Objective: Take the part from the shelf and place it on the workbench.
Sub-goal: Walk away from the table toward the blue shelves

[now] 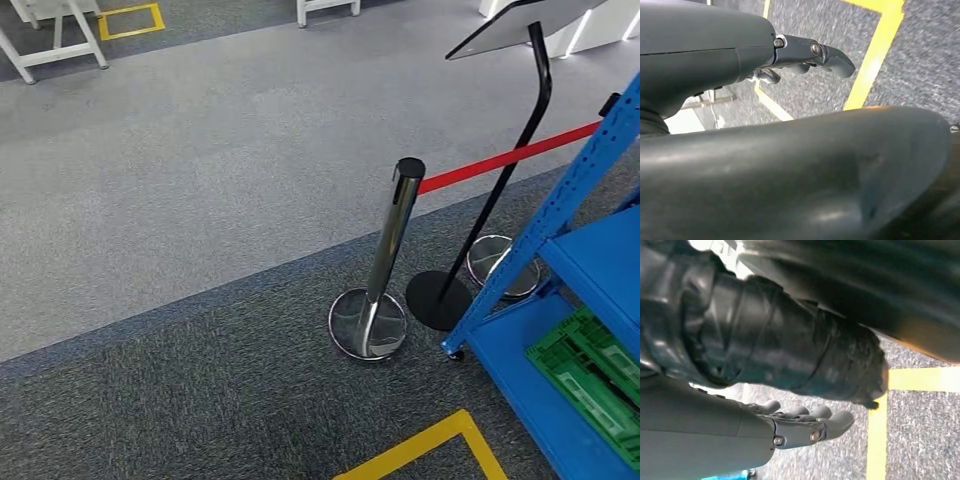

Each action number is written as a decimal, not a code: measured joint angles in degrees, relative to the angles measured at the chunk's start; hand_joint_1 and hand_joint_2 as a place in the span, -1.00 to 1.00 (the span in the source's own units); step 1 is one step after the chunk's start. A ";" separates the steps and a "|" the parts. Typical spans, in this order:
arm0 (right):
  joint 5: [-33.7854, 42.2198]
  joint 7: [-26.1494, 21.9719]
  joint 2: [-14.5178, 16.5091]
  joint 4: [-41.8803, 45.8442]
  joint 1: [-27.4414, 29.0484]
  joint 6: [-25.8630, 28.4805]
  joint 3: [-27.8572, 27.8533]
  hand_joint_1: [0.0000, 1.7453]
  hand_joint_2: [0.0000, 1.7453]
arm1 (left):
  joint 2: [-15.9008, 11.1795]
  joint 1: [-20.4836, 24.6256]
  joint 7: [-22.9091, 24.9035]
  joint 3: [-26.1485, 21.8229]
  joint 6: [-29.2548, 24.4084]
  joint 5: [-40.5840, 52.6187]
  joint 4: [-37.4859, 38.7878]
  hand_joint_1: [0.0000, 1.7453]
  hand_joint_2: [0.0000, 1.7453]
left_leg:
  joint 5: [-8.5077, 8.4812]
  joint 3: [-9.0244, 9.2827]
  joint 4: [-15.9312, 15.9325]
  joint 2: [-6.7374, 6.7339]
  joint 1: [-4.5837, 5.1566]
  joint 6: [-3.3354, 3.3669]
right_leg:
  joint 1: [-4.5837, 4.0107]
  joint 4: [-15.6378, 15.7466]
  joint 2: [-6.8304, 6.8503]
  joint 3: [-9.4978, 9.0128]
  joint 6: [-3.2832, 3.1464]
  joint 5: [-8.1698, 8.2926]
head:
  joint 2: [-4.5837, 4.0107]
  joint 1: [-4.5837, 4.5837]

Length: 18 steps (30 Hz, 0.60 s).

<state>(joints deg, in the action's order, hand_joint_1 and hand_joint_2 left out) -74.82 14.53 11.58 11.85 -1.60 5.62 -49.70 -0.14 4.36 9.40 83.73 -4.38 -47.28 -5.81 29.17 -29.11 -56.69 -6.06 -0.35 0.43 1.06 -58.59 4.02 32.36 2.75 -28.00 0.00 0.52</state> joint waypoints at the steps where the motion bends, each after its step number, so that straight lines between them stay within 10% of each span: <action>1: -0.02 0.01 0.00 0.00 0.01 0.00 0.00 -1.00 -1.00 | -0.02 0.07 0.00 0.01 0.00 0.00 0.00 -1.00 -1.00 | 0.11 0.10 -0.11 -0.51 0.08 -0.33 | -0.17 0.39 -0.01 -0.22 -0.43 -0.16 | 0.00 -0.08; 3: -0.06 0.01 -0.01 0.00 0.16 0.00 0.00 -1.00 -1.00 | 0.03 0.38 0.00 0.03 -0.01 0.00 0.00 -1.00 -1.00 | 0.38 0.45 -0.21 -1.21 -0.12 -0.97 | -0.21 0.43 -1.33 -0.05 -1.31 0.05 | 0.00 -0.24; 5: -0.10 0.02 -0.02 0.00 0.19 0.00 0.00 -1.00 -1.00 | 0.07 0.54 -0.01 0.05 -0.02 0.00 0.00 -1.00 -1.00 | 2.13 -0.11 -2.23 0.86 -0.45 -1.53 | -0.10 0.65 -2.45 -0.13 -2.14 0.24 | 0.00 -0.49; 8: -0.21 0.07 -0.03 0.00 0.01 -0.01 0.00 -1.00 -1.00 | 0.13 0.40 -0.12 0.15 -0.02 -0.04 0.00 -1.00 -1.00 | 7.58 -5.00 -13.17 5.01 -0.58 -1.67 | -0.21 0.74 -4.54 -0.18 -2.95 0.51 | 0.00 -0.93; 10: -0.33 0.08 -0.04 0.00 0.04 -0.02 0.00 -1.00 -1.00 | 0.15 0.42 -0.18 0.32 -0.03 -0.04 0.00 -1.00 -1.00 | 8.08 -7.23 -17.43 5.59 -0.55 -1.41 | -0.43 0.71 -6.25 -0.19 -3.08 0.56 | 0.00 -0.98; 14: -0.53 0.19 0.00 0.00 0.08 -0.04 0.00 -1.00 -1.00 | -0.05 0.10 -0.09 0.70 -0.04 0.03 0.00 -1.00 -1.00 | 0.38 -2.74 -5.39 8.89 -0.31 0.11 | -0.54 0.63 -9.71 -0.30 -2.80 0.70 | 0.00 -1.10; 18: -0.68 0.18 0.03 -0.01 0.17 -0.09 0.00 -1.00 -1.00 | -0.13 0.34 -0.11 0.97 -0.05 0.31 0.00 -1.00 -1.00 | -0.46 -0.92 -0.26 9.94 -0.23 0.68 | -0.24 0.79 -12.17 0.89 -1.33 1.23 | 0.00 -1.21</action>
<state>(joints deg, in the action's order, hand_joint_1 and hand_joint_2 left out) -75.49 14.71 11.61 11.84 -1.43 5.53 -49.70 -0.27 4.70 9.29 84.70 -4.43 -46.97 -5.81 28.71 -30.03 -56.94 3.88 -0.57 1.11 0.82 -57.80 -8.15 33.25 1.42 -26.78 0.00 -0.68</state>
